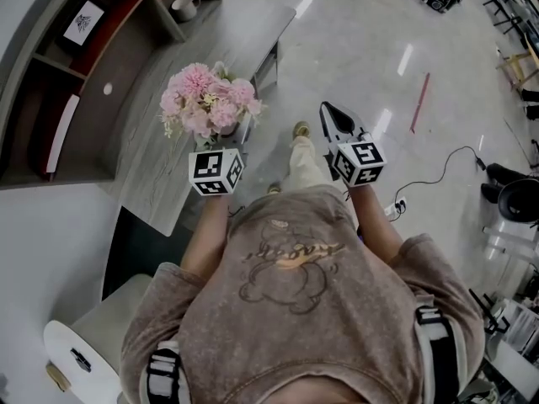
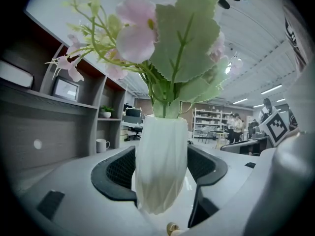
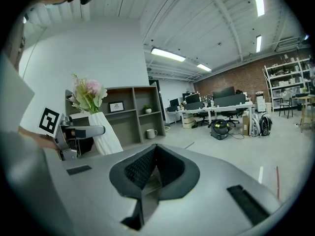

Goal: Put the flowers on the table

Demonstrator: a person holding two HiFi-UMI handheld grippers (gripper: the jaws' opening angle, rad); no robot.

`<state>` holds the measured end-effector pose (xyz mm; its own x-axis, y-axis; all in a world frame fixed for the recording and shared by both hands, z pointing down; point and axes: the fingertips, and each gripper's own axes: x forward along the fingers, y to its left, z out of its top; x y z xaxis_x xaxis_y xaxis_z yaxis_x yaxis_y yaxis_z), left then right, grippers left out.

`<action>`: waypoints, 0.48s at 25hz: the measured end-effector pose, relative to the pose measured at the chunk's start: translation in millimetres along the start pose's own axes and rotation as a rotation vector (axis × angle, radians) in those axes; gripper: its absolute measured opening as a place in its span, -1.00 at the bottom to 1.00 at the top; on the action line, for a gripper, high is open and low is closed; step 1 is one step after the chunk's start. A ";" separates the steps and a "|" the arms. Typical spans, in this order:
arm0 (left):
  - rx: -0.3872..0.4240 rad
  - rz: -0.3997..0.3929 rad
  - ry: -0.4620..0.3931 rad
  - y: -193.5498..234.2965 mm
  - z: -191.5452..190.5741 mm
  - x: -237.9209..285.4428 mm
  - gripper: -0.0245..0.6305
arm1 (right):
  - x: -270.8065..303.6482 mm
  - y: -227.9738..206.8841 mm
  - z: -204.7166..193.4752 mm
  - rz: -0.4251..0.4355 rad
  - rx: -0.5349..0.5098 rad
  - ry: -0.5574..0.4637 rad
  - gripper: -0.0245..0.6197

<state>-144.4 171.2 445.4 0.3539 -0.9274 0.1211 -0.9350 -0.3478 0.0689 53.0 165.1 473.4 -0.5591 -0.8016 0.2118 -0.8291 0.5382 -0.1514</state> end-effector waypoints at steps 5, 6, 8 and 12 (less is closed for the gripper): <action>0.000 -0.013 0.002 11.7 -0.9 29.8 0.09 | 27.7 -17.2 7.1 -0.005 0.002 -0.013 -0.93; 0.002 -0.015 0.003 13.8 -1.4 36.8 0.09 | 34.0 -20.8 7.7 -0.003 0.001 -0.013 -0.93; 0.005 -0.018 0.006 19.3 -1.8 52.0 0.09 | 47.5 -28.3 9.7 0.000 0.002 -0.013 -0.93; 0.002 -0.019 0.008 30.5 2.8 86.5 0.09 | 75.3 -47.0 18.8 0.006 0.010 -0.012 -0.93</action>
<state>-142.4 79.9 455.2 0.3714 -0.9196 0.1279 -0.9283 -0.3653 0.0688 50.0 74.6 478.4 -0.5638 -0.8016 0.1991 -0.8256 0.5403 -0.1625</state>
